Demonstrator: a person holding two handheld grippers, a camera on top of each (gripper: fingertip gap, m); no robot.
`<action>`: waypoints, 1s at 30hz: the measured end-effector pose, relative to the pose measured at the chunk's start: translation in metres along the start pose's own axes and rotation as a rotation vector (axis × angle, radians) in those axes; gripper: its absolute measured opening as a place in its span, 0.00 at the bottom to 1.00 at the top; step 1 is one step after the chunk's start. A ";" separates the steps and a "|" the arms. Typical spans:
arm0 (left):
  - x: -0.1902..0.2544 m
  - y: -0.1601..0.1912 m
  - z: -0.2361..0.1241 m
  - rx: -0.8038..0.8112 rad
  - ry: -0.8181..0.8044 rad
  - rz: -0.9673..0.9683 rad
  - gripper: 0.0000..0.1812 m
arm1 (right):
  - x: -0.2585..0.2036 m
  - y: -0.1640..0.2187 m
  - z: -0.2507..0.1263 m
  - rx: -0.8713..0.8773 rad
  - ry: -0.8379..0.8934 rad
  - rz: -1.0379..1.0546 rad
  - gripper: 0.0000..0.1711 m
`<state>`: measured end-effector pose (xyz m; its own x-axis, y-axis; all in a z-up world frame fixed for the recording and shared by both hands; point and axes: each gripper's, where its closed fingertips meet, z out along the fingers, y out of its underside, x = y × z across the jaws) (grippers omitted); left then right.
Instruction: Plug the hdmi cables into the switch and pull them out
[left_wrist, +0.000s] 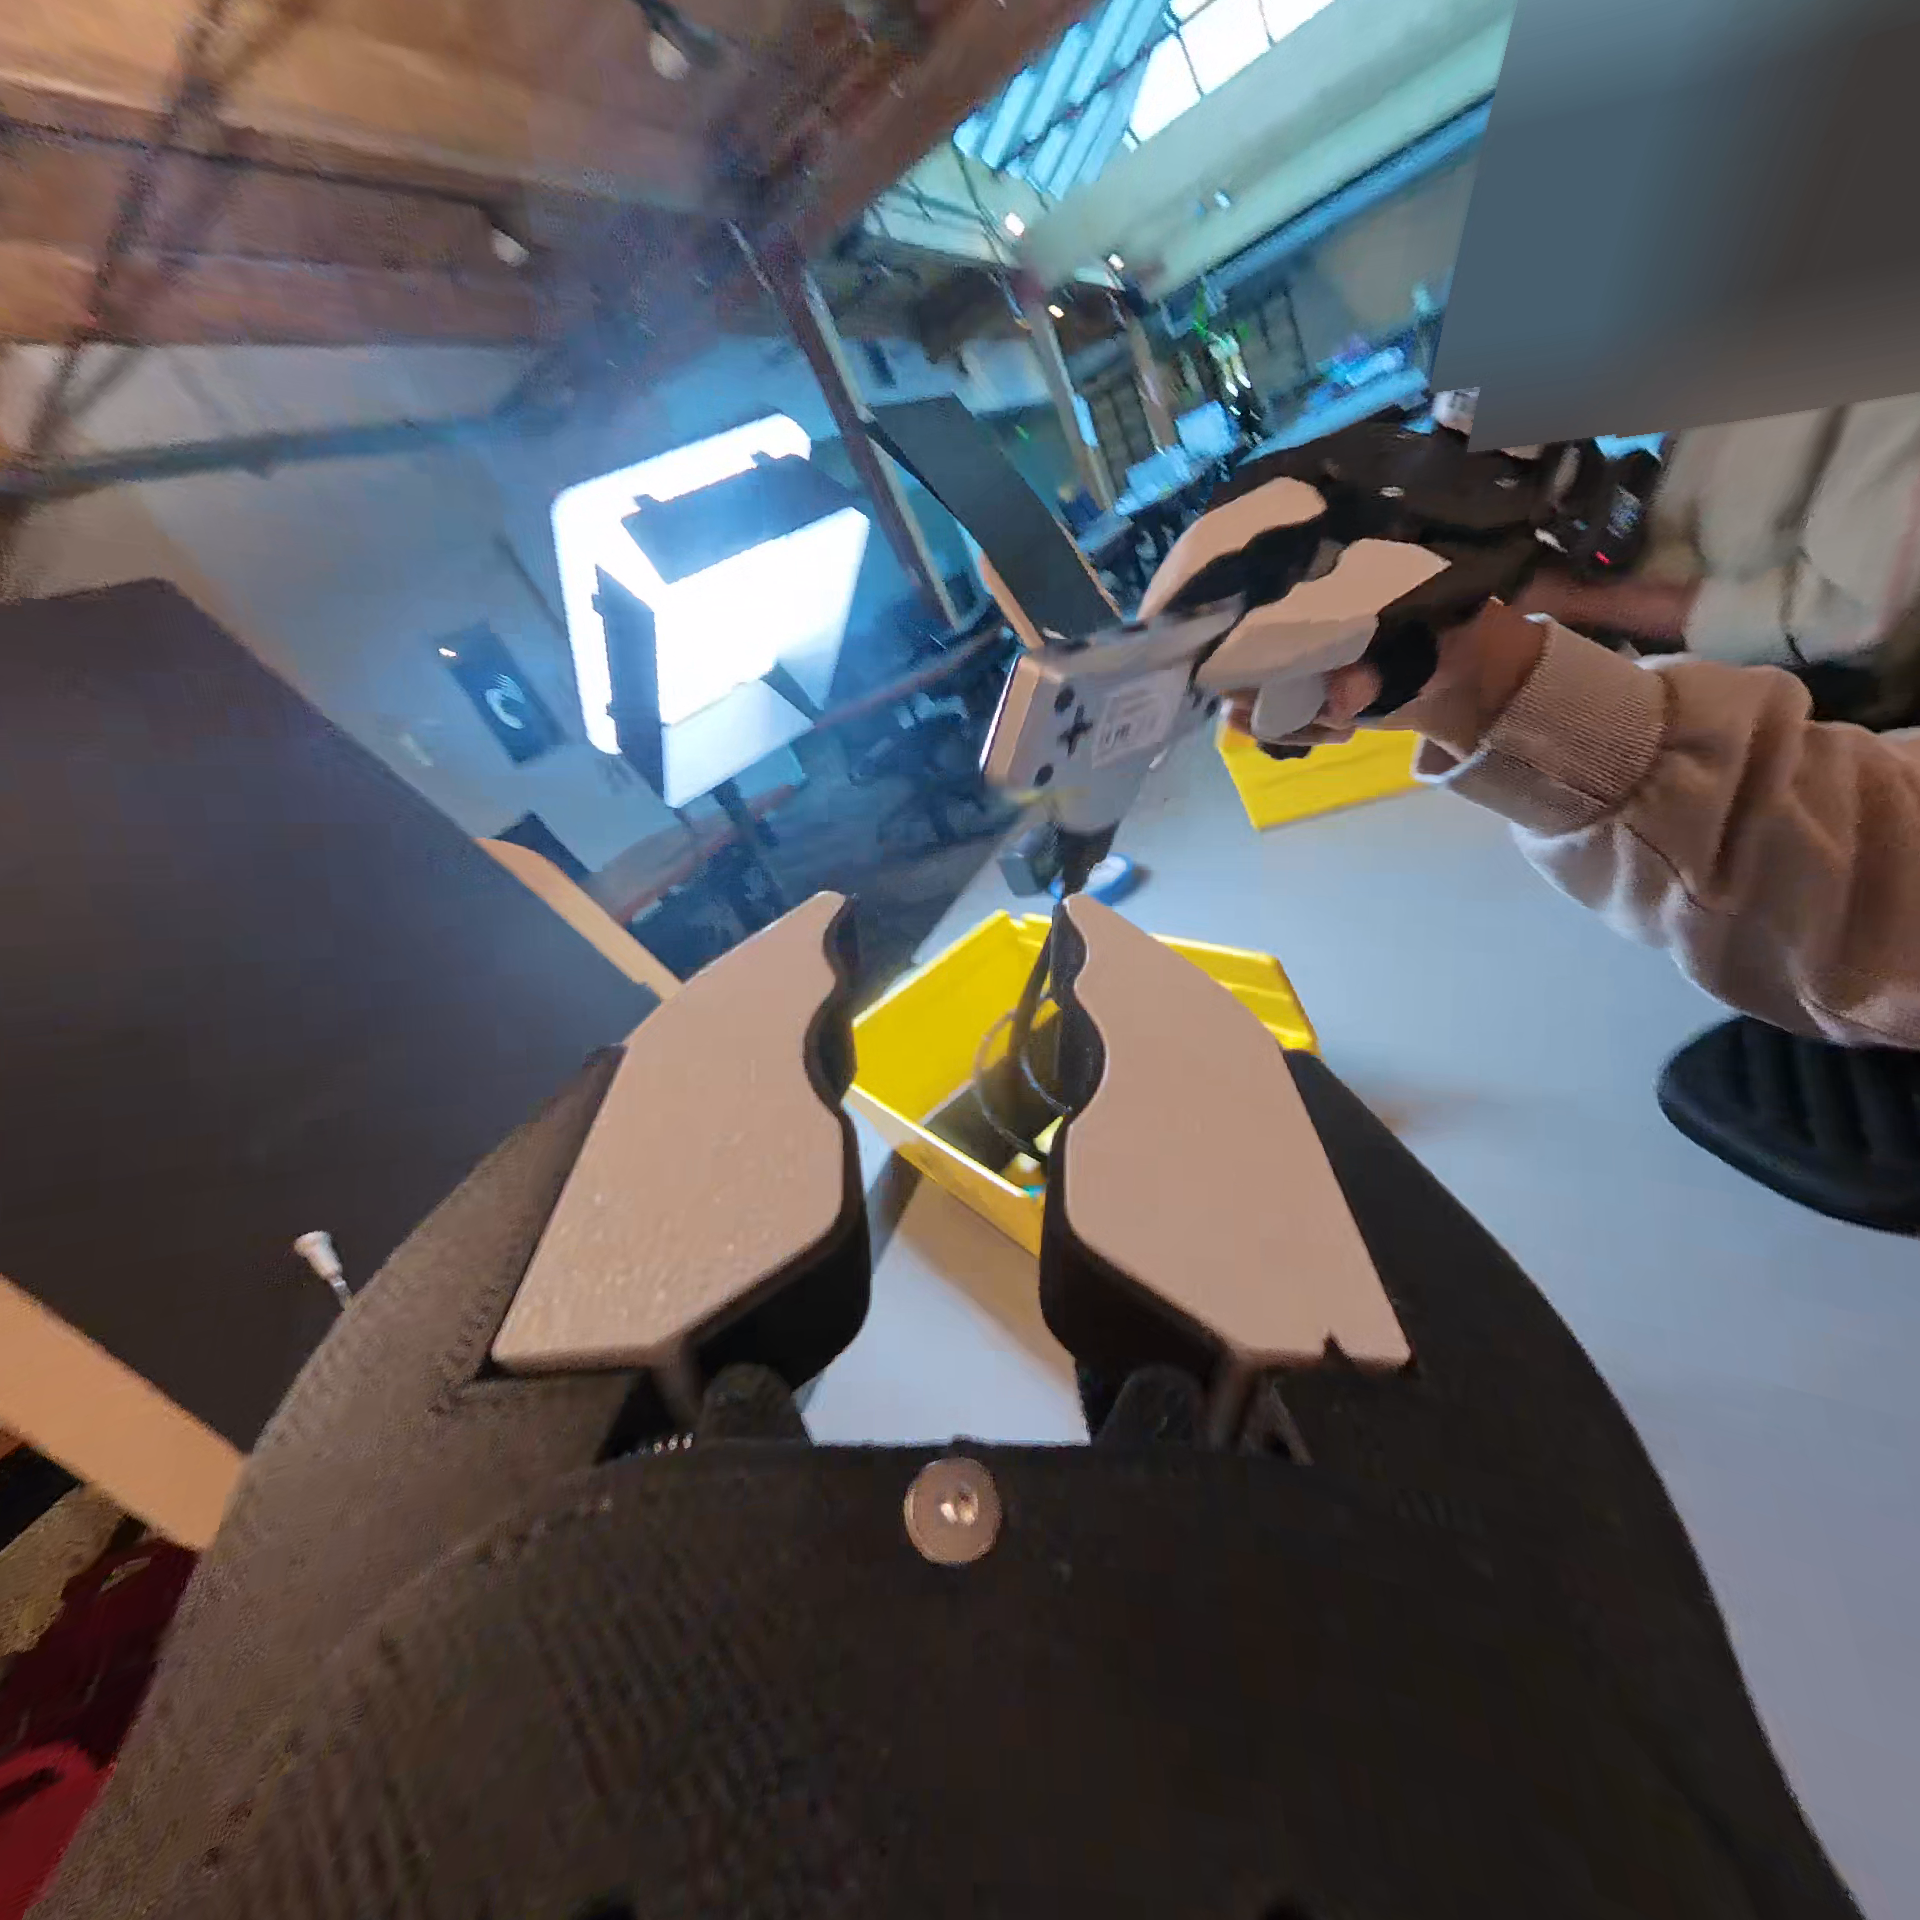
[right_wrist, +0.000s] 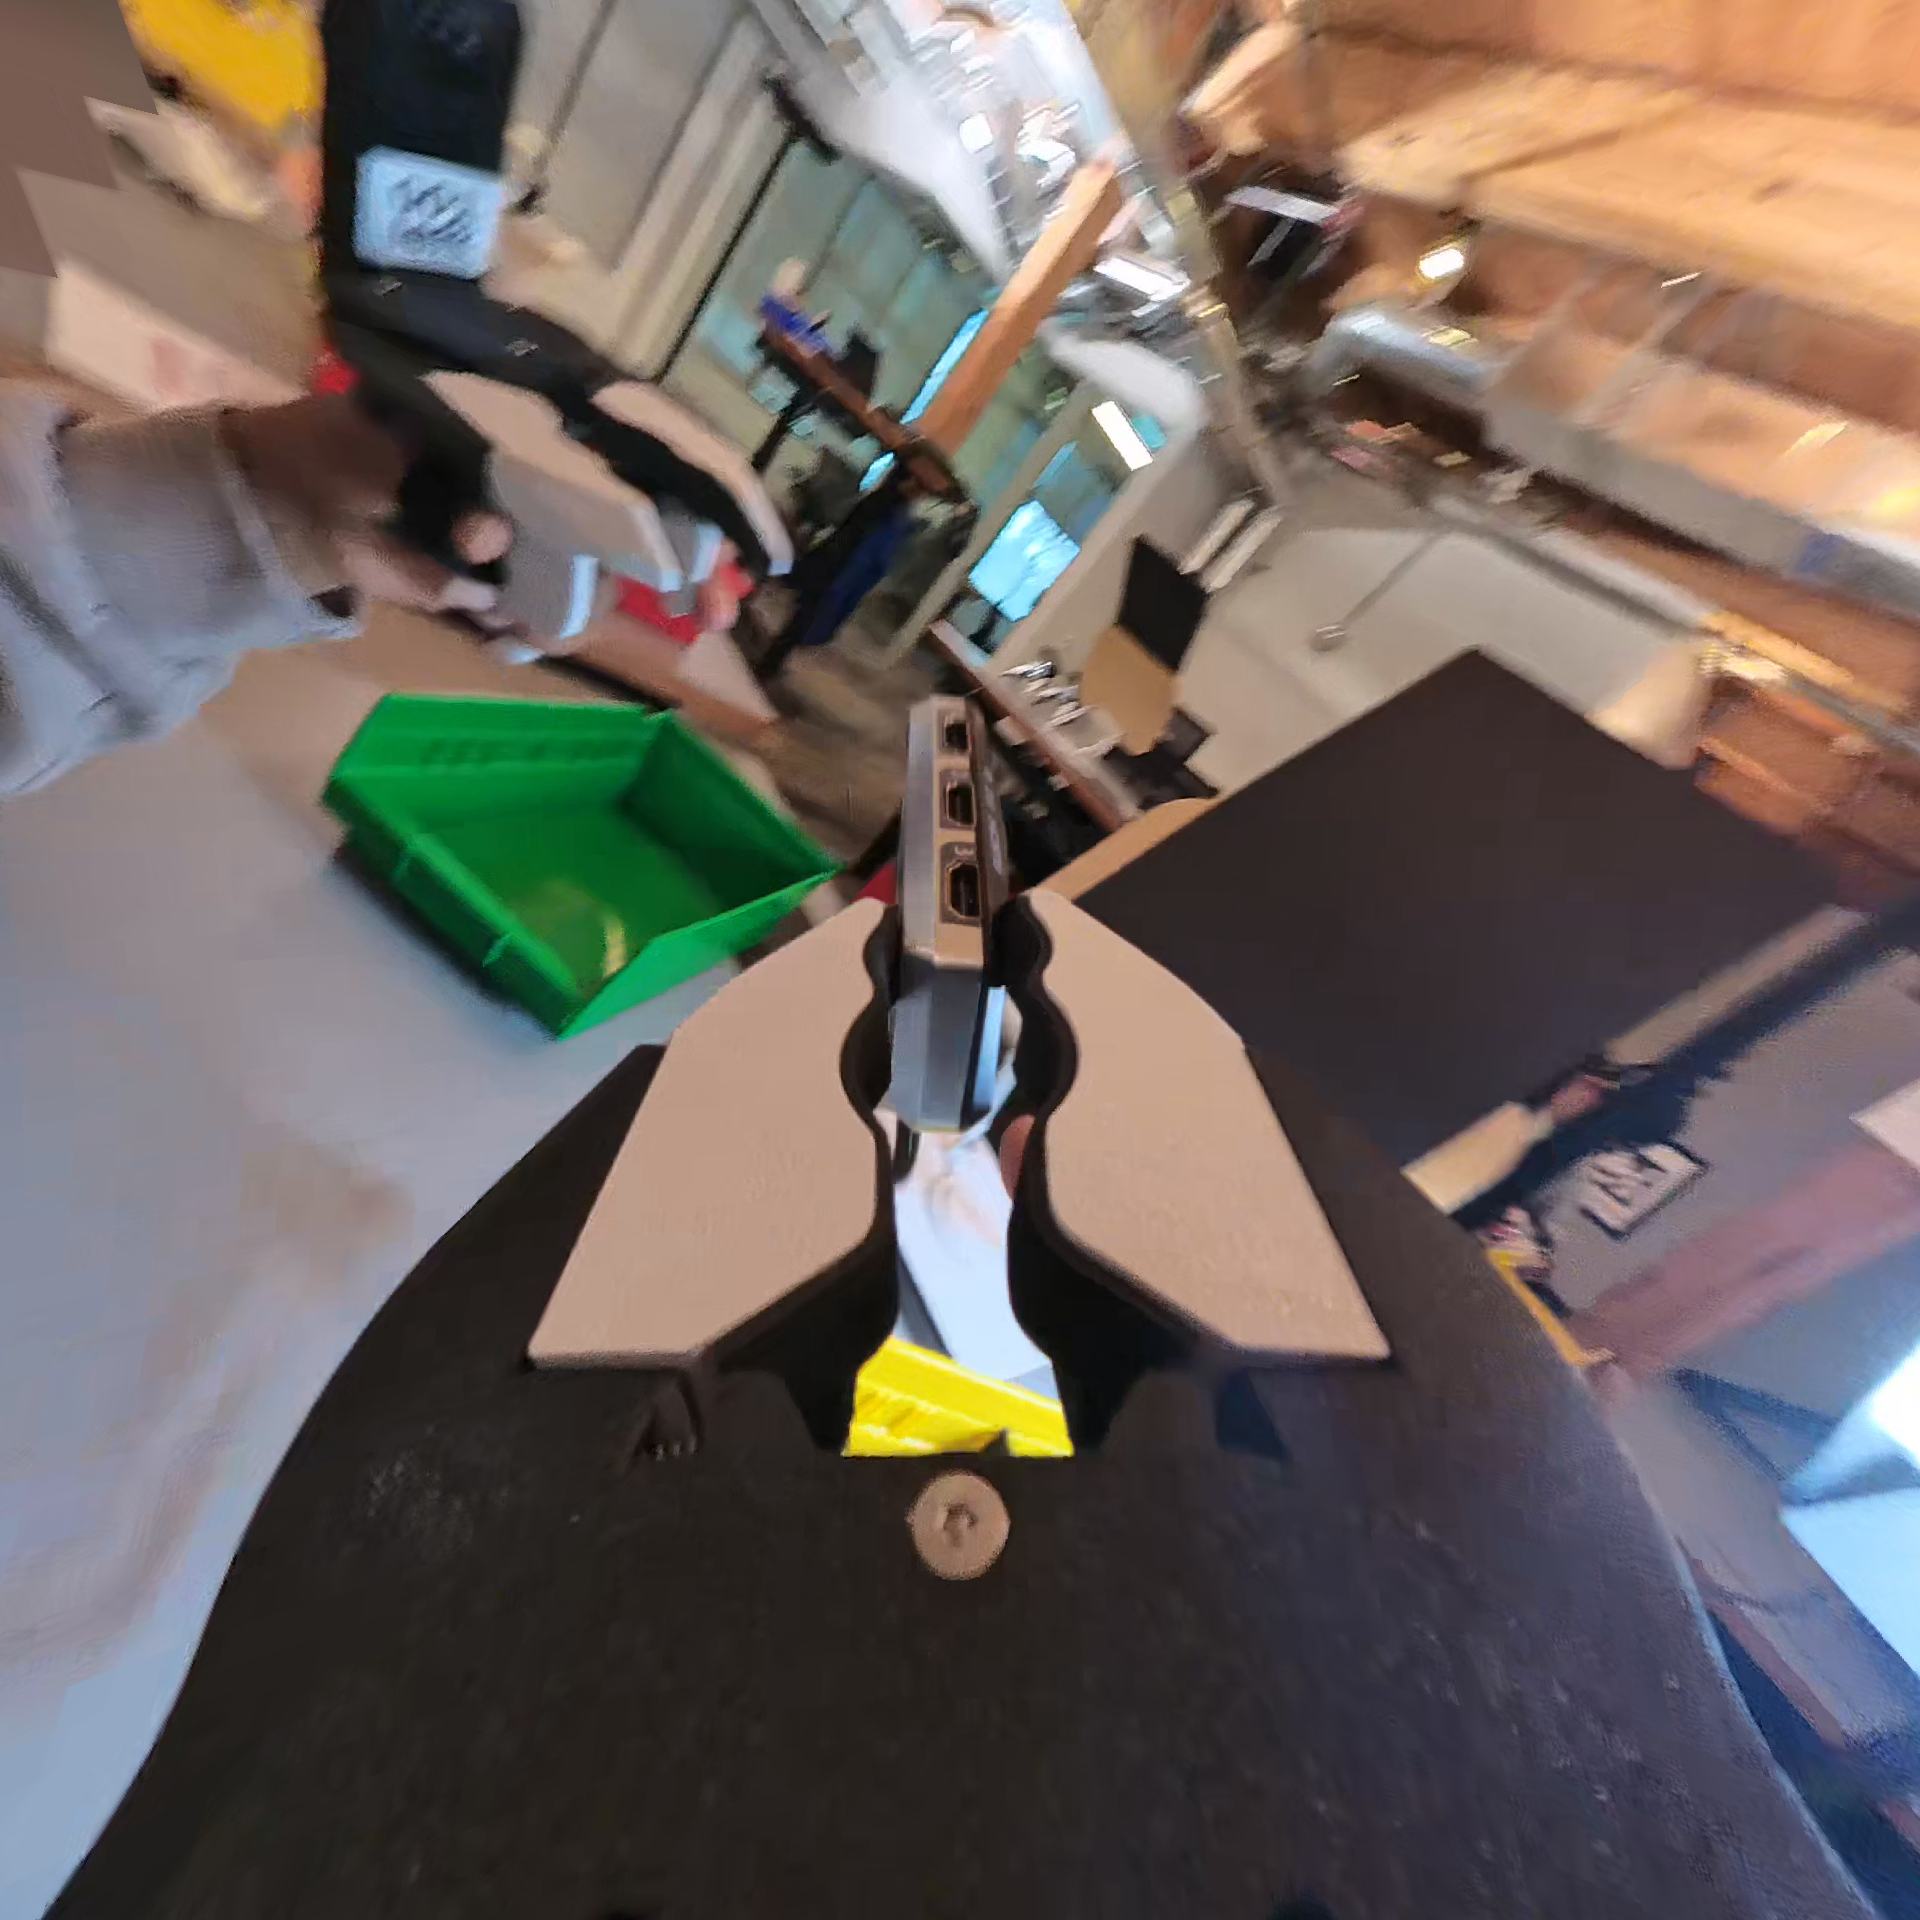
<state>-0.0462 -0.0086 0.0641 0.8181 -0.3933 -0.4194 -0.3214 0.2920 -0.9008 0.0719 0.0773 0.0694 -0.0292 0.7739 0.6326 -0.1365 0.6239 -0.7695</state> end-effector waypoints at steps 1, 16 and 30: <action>-0.008 -0.003 -0.006 0.015 -0.030 -0.003 0.19 | 0.015 -0.006 -0.008 0.019 0.055 0.003 0.11; -0.002 0.014 0.005 -0.043 -0.024 0.032 0.17 | 0.194 0.043 0.052 -0.311 0.192 -0.230 0.11; -0.004 0.029 0.010 -0.084 -0.019 0.028 0.16 | 0.119 0.307 0.002 -0.741 0.066 0.063 0.12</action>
<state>-0.0542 0.0100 0.0408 0.8170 -0.3693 -0.4429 -0.3821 0.2285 -0.8954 0.0248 0.3601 -0.0914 0.0479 0.8013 0.5964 0.5672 0.4697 -0.6765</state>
